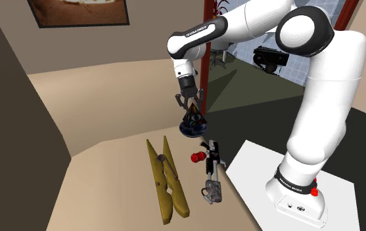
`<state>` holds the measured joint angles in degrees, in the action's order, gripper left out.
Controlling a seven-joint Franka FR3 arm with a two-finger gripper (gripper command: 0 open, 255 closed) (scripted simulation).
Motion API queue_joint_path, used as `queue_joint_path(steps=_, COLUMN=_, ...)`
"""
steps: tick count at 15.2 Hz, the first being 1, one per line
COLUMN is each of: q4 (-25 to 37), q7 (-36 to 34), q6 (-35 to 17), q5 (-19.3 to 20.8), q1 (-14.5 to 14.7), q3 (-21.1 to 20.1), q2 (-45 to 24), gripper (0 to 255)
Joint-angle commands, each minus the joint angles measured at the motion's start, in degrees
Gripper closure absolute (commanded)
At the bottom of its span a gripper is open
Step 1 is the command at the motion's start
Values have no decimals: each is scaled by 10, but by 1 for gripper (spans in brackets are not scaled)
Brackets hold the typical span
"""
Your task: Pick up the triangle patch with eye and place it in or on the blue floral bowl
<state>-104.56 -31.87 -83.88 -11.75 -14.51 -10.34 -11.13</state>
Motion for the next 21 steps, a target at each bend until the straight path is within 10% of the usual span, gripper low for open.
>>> queue_joint_path(steps=1, q4=-10, q7=2, q6=-15, q5=1, q1=1, q3=0, q2=-5, gripper=255)
queue_joint_path(steps=13, q4=-27, q7=7, q6=-43, q5=2, q1=2, q3=0, q2=-16, gripper=255)
queue_joint_path(steps=14, q4=-27, q7=7, q6=-43, q5=2, q1=2, q3=0, q2=-16, gripper=0)
queue_joint_path(steps=21, q4=24, q7=3, q6=-4, q5=6, q1=-1, q3=2, q2=-29, gripper=0)
